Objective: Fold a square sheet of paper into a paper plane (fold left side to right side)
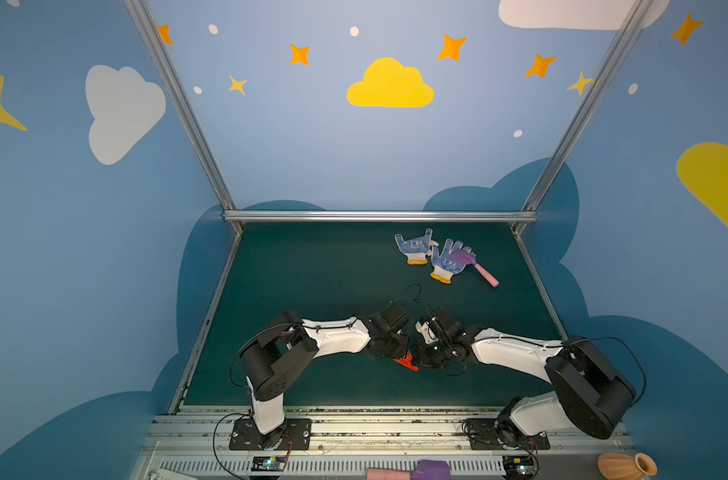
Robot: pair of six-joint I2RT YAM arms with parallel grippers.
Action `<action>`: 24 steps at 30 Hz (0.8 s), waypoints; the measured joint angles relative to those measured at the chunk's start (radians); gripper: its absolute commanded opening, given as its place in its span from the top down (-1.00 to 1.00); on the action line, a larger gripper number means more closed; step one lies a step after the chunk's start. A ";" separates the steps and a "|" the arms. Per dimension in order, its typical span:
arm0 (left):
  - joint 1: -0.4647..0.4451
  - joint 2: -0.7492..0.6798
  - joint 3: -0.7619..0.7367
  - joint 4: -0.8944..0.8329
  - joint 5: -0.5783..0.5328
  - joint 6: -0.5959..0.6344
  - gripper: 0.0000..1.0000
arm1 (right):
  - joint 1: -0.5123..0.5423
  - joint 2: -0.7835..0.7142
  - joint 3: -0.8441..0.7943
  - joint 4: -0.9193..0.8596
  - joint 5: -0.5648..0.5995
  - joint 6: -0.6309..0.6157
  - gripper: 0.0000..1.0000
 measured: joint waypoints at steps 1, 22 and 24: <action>0.000 0.002 0.003 0.000 0.002 0.001 0.93 | 0.000 0.000 0.000 0.000 0.000 0.000 1.00; 0.062 -0.029 -0.090 0.065 0.049 0.006 0.93 | 0.000 0.003 -0.002 0.008 -0.006 0.000 1.00; 0.080 -0.034 -0.099 0.066 0.056 0.006 0.93 | 0.000 0.003 -0.002 0.010 -0.007 0.000 1.00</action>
